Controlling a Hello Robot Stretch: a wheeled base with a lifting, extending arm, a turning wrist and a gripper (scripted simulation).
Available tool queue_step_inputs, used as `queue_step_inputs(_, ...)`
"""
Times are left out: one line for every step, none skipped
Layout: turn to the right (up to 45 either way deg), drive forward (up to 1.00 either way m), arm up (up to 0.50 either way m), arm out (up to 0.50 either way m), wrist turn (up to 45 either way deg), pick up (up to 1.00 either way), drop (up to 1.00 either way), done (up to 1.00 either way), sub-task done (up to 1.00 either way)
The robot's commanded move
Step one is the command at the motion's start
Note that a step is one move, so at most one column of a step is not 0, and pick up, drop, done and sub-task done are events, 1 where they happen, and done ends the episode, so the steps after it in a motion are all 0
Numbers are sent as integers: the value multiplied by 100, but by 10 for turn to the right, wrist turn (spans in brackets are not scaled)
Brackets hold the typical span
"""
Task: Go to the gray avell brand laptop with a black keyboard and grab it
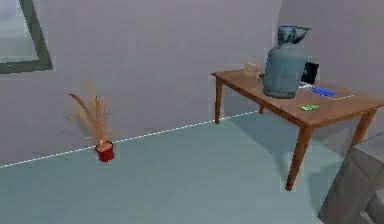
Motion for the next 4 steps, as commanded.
queue_step_inputs(0, 100, 0, 0, 0, 0, 0, 0, 0)
queue_step_inputs(0, 60, 0, 0, 0, 0, 0, 0, 0)
queue_step_inputs(-240, 0, 0, 0, 0, 0, 0, 0, 0)
queue_step_inputs(450, 0, 0, 0, 0, 0, 0, 0, 0)
